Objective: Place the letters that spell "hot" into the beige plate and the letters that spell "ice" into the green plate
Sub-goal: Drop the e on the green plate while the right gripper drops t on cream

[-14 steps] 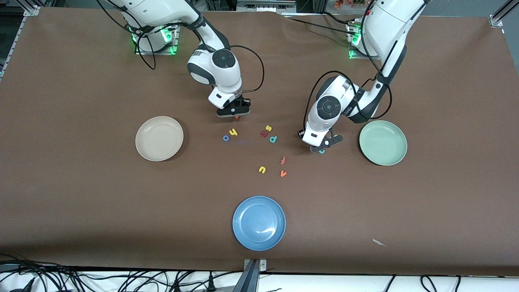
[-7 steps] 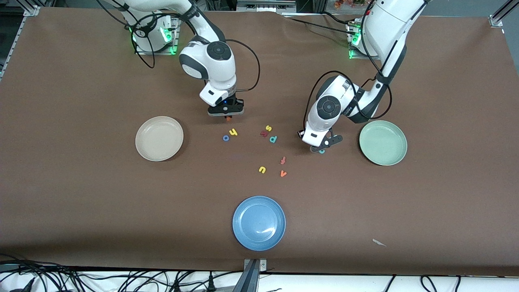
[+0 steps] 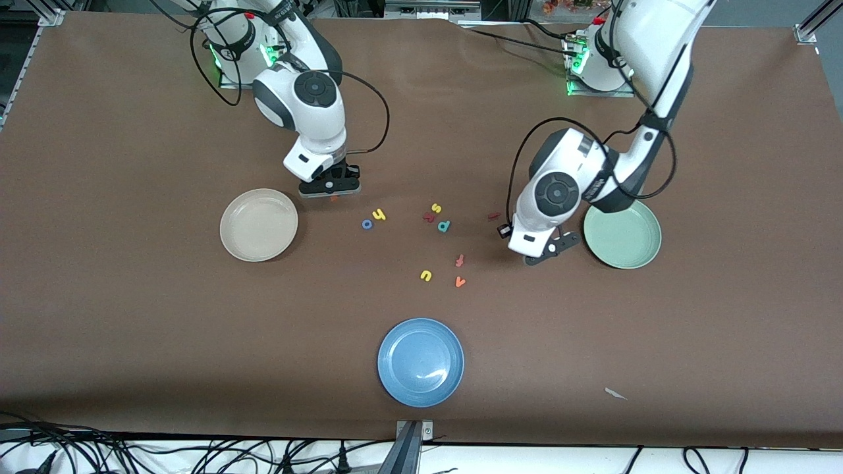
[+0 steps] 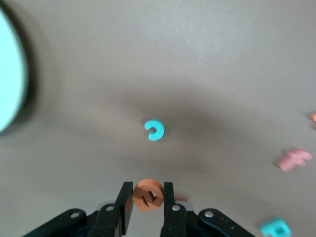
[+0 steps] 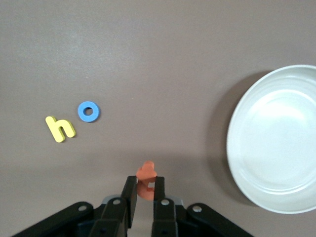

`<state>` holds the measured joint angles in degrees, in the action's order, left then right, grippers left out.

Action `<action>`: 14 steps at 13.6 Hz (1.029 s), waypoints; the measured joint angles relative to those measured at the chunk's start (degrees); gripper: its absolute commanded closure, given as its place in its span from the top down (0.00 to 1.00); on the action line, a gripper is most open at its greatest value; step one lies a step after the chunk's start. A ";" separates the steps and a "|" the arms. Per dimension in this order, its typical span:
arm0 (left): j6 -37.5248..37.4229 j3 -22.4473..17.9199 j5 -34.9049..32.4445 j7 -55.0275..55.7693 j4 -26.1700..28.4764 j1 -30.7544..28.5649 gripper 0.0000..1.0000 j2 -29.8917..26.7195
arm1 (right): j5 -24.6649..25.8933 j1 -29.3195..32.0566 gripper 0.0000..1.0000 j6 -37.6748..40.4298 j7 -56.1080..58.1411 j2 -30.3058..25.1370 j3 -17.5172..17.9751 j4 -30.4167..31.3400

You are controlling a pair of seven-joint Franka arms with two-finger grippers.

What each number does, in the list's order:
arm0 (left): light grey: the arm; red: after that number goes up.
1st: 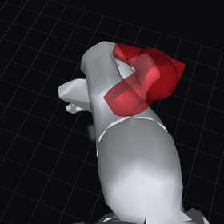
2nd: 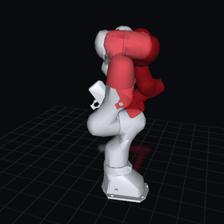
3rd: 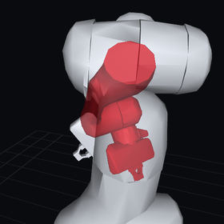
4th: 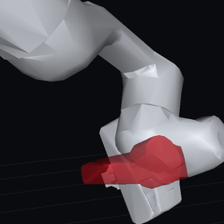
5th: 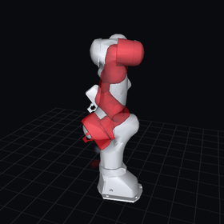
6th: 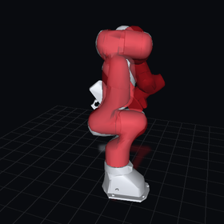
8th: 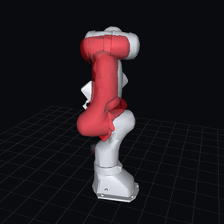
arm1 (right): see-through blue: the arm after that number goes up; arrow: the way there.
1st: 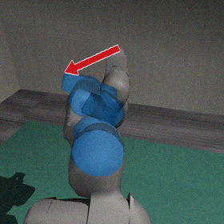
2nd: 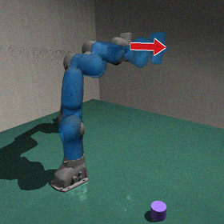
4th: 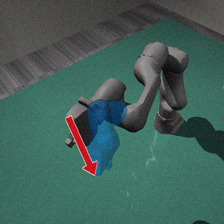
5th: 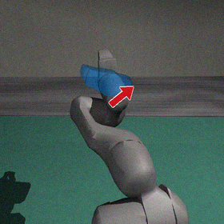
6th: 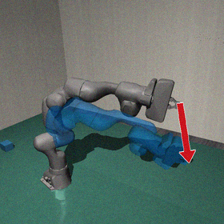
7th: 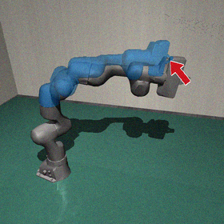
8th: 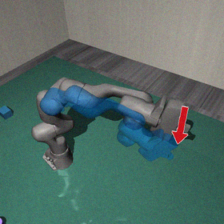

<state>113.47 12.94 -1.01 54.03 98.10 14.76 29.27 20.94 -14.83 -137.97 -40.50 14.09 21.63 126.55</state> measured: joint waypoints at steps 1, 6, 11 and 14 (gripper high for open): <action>-4.57 -0.02 0.48 -2.13 -2.88 -0.97 0.19 -0.50 | -1.21 0.75 0.00 0.76 2.70 -0.57 -0.13 0.02; -16.43 -0.41 0.38 -22.24 -6.86 -11.48 0.19 -2.88 | -8.04 2.44 0.00 4.51 19.94 -3.38 -6.26 0.04; -14.87 -0.96 -7.34 -37.88 -4.22 -20.22 0.24 1.14 | -11.23 2.72 0.00 4.93 30.40 -3.71 -12.63 0.33; -5.44 -0.90 -7.88 -38.65 0.08 -20.70 0.39 5.28 | -14.10 3.52 0.55 4.73 36.79 -3.21 -15.67 0.46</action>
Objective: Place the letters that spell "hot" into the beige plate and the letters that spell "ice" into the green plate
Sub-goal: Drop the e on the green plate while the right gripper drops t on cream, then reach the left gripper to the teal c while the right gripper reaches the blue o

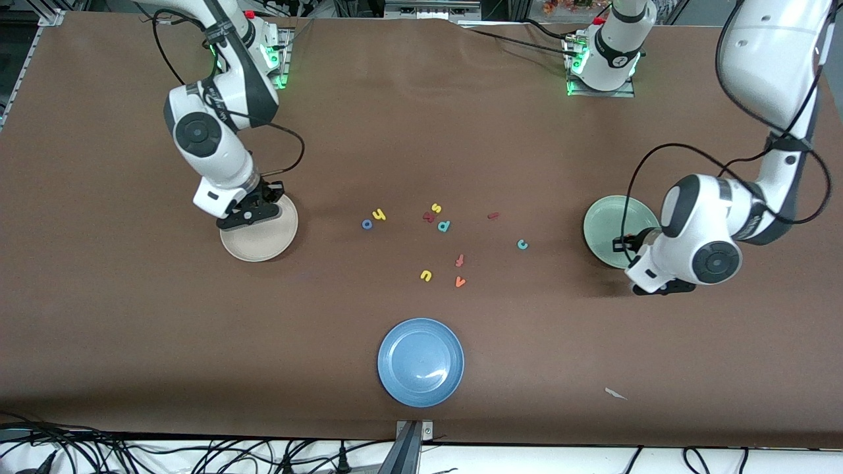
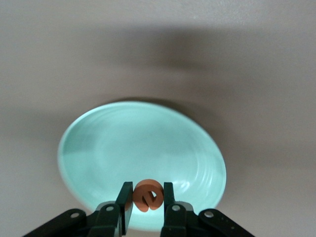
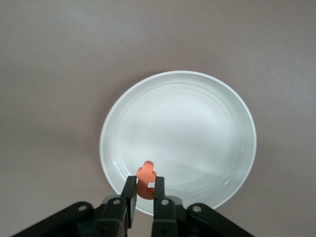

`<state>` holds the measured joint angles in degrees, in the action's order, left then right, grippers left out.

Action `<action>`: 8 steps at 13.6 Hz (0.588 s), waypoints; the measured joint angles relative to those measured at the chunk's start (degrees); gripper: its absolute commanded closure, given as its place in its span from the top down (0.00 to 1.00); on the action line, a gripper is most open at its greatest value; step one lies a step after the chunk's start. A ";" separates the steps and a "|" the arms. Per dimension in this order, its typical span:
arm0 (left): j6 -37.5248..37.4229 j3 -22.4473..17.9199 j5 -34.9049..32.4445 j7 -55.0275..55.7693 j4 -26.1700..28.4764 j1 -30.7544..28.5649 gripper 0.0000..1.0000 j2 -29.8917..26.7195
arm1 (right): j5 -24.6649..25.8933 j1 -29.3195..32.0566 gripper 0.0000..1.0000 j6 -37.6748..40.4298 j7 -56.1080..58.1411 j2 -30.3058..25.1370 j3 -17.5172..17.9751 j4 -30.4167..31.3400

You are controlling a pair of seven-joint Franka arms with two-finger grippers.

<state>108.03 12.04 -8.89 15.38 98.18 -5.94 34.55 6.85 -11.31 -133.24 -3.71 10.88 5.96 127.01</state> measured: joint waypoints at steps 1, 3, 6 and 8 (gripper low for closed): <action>2.43 0.06 0.00 0.00 1.73 0.01 0.53 0.65 | -0.09 0.21 0.65 -0.04 0.49 0.17 -0.34 0.02; 4.95 0.10 0.00 0.00 4.11 -0.01 0.99 0.90 | -0.12 0.19 0.81 -0.10 0.54 0.37 -0.38 0.04; 5.39 0.43 -0.01 -0.02 4.11 -0.05 1.00 0.29 | -0.32 0.17 0.83 -0.14 0.53 0.39 -0.35 0.05; 5.54 2.82 0.02 1.40 3.28 0.04 1.00 -1.24 | -1.52 0.16 0.83 -0.23 0.52 0.39 -0.32 0.05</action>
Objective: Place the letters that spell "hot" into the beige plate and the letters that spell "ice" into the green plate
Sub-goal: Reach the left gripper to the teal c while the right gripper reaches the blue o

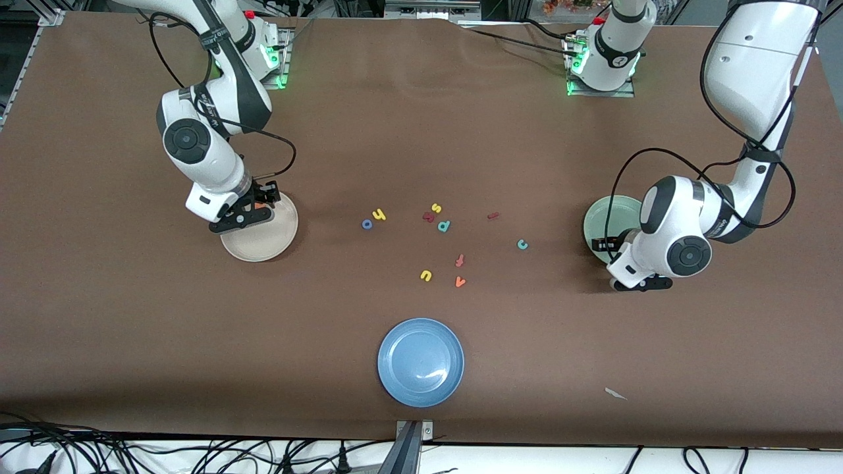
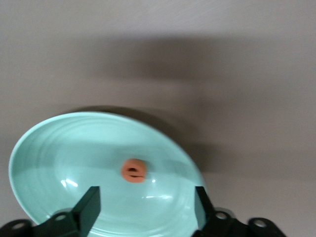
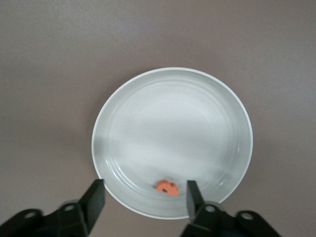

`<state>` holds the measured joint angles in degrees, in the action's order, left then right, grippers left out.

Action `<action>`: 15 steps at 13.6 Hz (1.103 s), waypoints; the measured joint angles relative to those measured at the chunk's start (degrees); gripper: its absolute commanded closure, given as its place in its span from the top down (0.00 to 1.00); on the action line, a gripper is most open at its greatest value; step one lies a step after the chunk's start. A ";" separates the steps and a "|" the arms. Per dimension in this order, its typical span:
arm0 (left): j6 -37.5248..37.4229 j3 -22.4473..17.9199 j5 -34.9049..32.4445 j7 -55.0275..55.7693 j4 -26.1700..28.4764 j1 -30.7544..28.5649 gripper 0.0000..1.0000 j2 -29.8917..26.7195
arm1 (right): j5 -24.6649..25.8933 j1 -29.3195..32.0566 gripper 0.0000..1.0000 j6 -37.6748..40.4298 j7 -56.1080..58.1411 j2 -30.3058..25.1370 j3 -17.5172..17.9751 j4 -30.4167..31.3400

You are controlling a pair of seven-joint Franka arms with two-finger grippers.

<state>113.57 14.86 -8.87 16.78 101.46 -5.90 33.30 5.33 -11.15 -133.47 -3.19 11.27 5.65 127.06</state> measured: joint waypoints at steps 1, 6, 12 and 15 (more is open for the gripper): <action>0.02 2.06 0.05 3.41 -0.90 0.13 1.00 -0.83 | -1.42 -0.02 0.83 -0.13 0.00 0.00 0.09 -0.02; 4.39 8.40 0.09 24.59 -2.70 5.26 1.00 -1.35 | -4.09 -1.07 0.83 -2.34 -10.86 4.12 5.60 -3.87; 13.68 7.88 -0.09 35.74 -2.17 9.36 0.94 5.36 | -2.14 -7.29 0.82 -4.09 -25.28 12.79 6.85 -11.97; 14.00 7.55 -0.46 36.46 -2.17 9.37 0.94 6.55 | 2.16 -9.78 0.82 -4.10 -32.72 16.42 6.87 -15.76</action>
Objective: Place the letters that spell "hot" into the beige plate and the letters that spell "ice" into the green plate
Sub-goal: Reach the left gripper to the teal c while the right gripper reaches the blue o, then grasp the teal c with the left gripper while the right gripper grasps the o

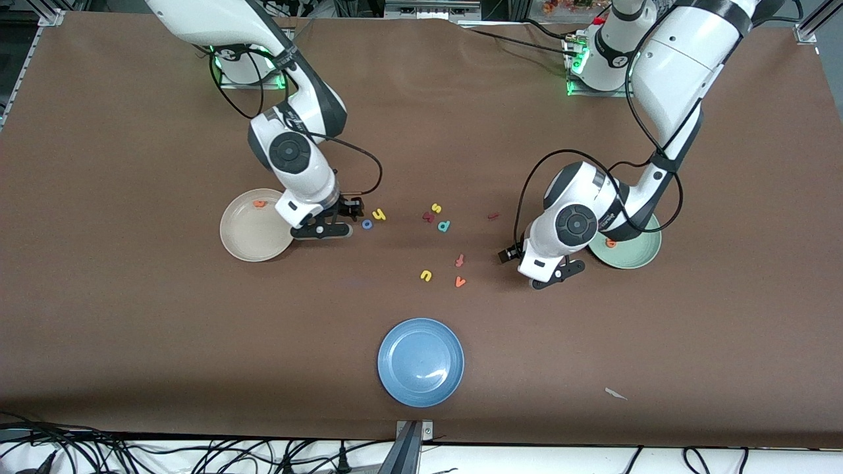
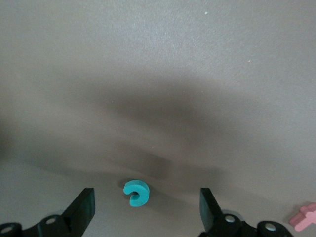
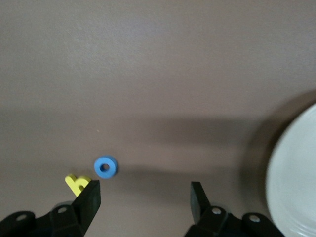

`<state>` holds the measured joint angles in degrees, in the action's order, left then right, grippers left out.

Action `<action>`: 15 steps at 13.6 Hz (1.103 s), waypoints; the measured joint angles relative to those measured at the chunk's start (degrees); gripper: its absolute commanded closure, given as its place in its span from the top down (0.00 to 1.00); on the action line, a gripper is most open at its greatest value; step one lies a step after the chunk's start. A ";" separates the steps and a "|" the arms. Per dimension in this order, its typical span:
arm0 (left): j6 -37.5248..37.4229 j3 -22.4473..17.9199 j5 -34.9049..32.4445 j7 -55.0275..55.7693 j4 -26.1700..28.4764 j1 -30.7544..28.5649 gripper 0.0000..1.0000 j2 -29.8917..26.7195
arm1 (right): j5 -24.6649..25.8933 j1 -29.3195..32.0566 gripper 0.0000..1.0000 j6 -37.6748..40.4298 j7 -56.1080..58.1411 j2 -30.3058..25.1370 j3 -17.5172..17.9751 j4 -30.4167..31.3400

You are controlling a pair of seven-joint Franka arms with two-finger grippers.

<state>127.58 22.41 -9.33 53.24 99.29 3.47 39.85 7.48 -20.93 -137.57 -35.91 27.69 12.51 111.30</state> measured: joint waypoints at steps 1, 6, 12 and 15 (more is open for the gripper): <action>0.03 0.02 -1.22 0.82 0.00 0.16 0.92 0.34 | 1.32 -0.72 0.81 0.00 -2.16 1.43 0.02 -1.31; 1.92 0.01 -2.80 3.11 0.00 0.60 0.90 1.59 | 3.10 -2.41 0.81 -1.04 -7.11 5.26 0.01 -3.50; 1.94 -0.04 -2.86 2.31 0.84 -0.38 0.85 1.85 | 5.47 -3.19 0.76 -3.88 -10.26 7.49 0.00 -3.55; 1.95 0.18 -2.87 1.62 1.54 -0.40 0.81 1.84 | 6.19 -3.26 0.65 -4.14 -10.78 8.01 -0.01 -3.55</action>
<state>129.52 22.59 -12.20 54.86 100.82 3.07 41.69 13.68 -24.19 -141.71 -46.69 35.70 12.50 107.75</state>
